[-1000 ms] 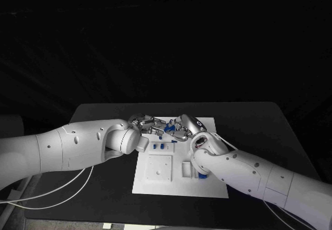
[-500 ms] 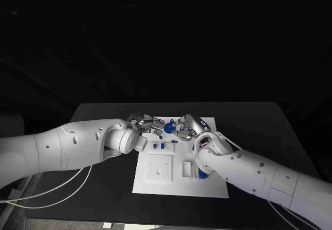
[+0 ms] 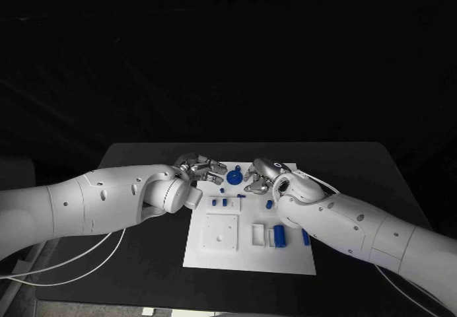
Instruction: Assemble the parts on the task board
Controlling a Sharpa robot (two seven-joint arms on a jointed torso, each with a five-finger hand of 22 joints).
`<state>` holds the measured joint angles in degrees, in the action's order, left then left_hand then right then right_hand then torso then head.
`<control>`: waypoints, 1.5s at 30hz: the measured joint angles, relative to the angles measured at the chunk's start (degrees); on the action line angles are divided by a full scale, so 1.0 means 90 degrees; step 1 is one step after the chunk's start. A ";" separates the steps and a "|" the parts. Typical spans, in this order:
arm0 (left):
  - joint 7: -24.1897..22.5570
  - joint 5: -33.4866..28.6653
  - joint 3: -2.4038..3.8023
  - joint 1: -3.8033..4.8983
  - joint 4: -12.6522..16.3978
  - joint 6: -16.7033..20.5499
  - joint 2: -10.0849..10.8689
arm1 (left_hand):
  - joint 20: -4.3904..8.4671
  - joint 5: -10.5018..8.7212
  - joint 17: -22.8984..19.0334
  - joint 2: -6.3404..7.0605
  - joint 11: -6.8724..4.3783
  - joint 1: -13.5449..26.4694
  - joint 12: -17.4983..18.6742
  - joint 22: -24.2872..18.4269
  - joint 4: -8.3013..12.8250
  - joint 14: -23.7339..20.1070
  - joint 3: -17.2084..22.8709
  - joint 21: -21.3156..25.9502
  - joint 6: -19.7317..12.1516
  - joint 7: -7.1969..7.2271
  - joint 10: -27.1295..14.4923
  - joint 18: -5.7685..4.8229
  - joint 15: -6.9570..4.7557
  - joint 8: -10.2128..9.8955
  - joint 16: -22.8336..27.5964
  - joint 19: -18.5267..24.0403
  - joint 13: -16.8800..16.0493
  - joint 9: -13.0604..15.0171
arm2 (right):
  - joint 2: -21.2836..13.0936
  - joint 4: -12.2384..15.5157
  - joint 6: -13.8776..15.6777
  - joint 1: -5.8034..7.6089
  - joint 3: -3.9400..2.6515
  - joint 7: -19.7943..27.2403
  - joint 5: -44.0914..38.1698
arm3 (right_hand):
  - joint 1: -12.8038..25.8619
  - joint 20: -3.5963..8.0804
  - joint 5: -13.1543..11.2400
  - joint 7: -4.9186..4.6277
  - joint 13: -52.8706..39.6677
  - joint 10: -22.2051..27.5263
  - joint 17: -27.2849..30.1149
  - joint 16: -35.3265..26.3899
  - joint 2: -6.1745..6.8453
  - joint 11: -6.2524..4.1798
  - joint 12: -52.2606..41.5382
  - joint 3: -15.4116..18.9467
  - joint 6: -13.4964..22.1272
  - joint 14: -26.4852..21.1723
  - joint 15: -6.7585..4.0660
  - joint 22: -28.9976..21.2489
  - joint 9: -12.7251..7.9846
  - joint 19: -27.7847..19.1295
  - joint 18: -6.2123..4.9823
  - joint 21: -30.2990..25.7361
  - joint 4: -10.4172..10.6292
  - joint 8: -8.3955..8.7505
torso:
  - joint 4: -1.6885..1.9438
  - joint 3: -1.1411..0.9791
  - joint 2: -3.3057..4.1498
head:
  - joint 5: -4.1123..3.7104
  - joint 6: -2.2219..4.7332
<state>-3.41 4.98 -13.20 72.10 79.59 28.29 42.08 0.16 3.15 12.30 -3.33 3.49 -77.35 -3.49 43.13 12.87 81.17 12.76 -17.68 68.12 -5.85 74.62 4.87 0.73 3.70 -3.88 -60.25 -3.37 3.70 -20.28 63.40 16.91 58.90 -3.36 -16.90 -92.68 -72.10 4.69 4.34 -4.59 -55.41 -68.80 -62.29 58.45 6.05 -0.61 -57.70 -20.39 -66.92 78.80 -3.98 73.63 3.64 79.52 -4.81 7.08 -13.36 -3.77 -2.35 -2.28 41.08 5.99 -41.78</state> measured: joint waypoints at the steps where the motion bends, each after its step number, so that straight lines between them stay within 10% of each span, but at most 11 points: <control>1: -0.0017 0.0008 0.0000 0.0000 -0.0001 0.0005 0.0000 | -0.0007 0.0000 0.0015 0.0021 -0.0002 0.0021 0.0000 -0.0015 0.0000 0.0000 0.0000 0.0043 -0.0019 -0.0019 -0.0002 0.0000 0.0000 0.0000 0.0000 -0.0007 0.0000 0.0000 | 0.0027 -0.0062 -0.0104 0.0026 0.0037 0.0013 -0.0051 | -0.0028 -0.0012 0.0012 0.0008 -0.0006 -0.0027 -0.0010 0.0001 -0.0028 -0.0001 -0.0014 0.0000 -0.0020 0.0000 0.0000 0.0009 0.0003 -0.0012 -0.0001 0.0000 0.0000 0.0000 | 0.0002 0.0001 0.0001 | 0.0002 0.0000; 20: -0.0199 0.0072 0.0004 0.0002 0.0009 0.0036 -0.0023 | -0.0006 0.0000 0.0111 0.0027 0.0001 0.0027 0.0000 -0.0045 0.0026 0.0000 -0.0026 0.0187 -0.0019 -0.0020 -0.0045 0.0000 0.0000 0.0000 0.0000 -0.0074 0.0000 0.0000 | 0.0512 -0.0822 -0.0807 0.0243 0.0728 0.0383 -0.0536 | 0.0034 -0.0068 0.0012 0.0037 -0.0130 -0.0138 -0.0116 0.0185 -0.0203 -0.0001 -0.0138 0.0028 -0.0160 0.0068 0.0025 0.0119 0.0003 0.0024 0.0000 0.0069 -0.0085 0.0000 | 0.0033 0.0004 0.0025 | 0.0045 -0.0010; 45: -0.0237 0.0081 0.0011 0.0008 0.0192 0.0037 0.0040 | -0.0006 -0.0001 0.0167 0.0061 0.0023 0.0061 0.0000 -0.0019 0.0027 -0.0024 -0.0025 0.0353 -0.0066 -0.0020 -0.0067 0.0000 0.0024 0.0001 0.0000 -0.0143 0.0000 0.0001 | 0.0708 -0.1255 -0.0230 0.0247 0.0818 0.0431 -0.0660 | 0.0111 -0.0068 -0.0087 0.0001 -0.0081 -0.0160 -0.0098 0.0184 -0.0210 -0.0023 -0.0110 -0.0320 -0.0044 0.0105 0.0031 0.0108 0.0002 0.0024 0.0001 0.0071 0.0088 0.0000 | 0.0128 0.0021 0.0135 | 0.0048 -0.0024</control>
<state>-5.55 5.71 -13.09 72.18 81.32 28.62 42.44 0.11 3.14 13.81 -2.78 3.70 -76.80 -3.49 42.95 13.11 80.95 12.53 -14.50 67.53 -6.03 74.01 4.88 0.94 3.71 -3.88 -61.53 -3.37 3.71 -13.91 52.10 14.83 61.12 4.00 -13.03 -98.62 -71.10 4.09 3.55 -4.58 -56.14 -70.24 -63.17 60.11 4.16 -0.82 -58.69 -23.27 -67.32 79.74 -3.70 74.60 3.66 79.74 -4.80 7.72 -12.57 -3.77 -1.20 -2.09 42.29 6.43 -42.00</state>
